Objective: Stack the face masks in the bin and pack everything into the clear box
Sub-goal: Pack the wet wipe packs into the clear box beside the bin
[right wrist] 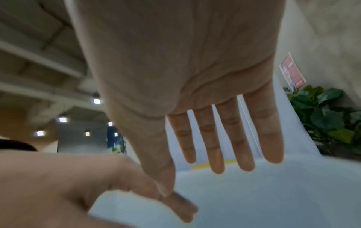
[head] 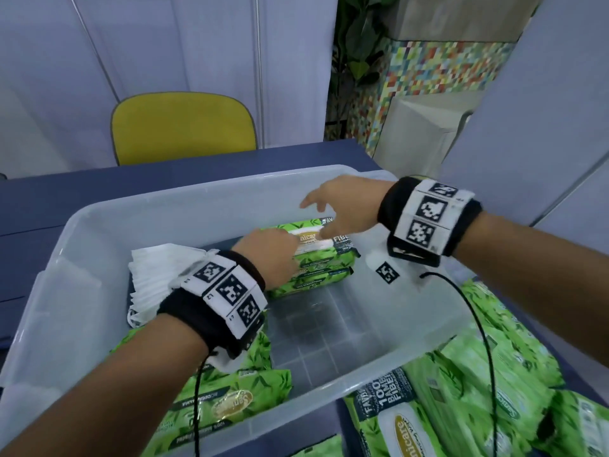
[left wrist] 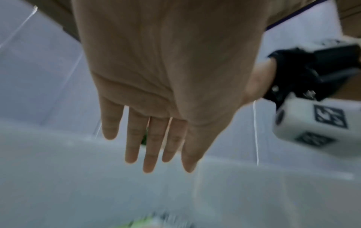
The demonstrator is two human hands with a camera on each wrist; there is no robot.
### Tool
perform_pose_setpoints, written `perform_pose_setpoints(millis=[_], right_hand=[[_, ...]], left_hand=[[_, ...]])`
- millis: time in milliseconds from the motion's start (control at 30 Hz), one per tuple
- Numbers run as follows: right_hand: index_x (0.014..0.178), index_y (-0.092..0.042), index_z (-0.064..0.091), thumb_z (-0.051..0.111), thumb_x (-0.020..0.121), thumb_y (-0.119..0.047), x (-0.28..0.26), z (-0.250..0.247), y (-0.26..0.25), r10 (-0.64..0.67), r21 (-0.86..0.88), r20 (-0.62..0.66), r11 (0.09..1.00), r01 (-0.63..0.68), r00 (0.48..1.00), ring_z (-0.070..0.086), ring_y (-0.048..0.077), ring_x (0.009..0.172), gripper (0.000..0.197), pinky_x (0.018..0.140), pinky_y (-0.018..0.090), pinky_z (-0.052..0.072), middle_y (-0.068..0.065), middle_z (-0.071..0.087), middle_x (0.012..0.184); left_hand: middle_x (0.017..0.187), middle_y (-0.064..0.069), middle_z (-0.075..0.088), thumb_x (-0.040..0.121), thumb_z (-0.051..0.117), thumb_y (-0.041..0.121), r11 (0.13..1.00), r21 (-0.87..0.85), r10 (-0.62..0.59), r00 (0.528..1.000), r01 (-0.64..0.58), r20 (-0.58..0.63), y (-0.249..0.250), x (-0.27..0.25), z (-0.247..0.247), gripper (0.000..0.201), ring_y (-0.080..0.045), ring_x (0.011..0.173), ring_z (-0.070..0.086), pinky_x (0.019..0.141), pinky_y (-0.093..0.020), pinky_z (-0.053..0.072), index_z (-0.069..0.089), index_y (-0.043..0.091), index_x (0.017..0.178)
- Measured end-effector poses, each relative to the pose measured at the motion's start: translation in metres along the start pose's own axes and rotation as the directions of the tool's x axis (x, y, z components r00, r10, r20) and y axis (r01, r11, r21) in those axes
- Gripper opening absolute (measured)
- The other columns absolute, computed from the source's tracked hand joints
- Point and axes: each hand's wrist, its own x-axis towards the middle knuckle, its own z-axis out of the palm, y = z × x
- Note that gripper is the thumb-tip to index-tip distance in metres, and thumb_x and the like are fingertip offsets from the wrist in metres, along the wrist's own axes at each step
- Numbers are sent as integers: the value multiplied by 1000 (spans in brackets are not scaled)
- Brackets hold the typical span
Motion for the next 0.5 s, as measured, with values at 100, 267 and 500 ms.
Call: perform_pose_setpoints(millis=[100,267,500], right_hand=[[136,-28,47,61,90,-39,-58,-14,4,-2,164,-183,986,32,983,49,10,93,50,80,21,37,-5,60,118],[120,-25,61,64,88,-30,-154,34,14,233,506,-457,862,35,859,59,11,85,32,72,17,45,-8,64,100],[99,-20,70,71,82,-14,-251,174,30,594,705,-424,690,-162,684,62,17,75,18,70,27,49,-3,67,84]], left_hand=[[137,-8,51,99,43,31,997,-59,36,984,-47,-174,19,-29,-46,42,-27,125,47,102,-41,40,44,16,138],[123,4,62,97,44,37,923,-151,239,833,-355,-499,88,-93,-71,38,-20,113,56,95,-36,42,52,24,132],[111,10,65,94,43,38,805,-358,340,863,-473,-375,172,-134,10,36,-11,104,59,89,-34,46,55,30,127]])
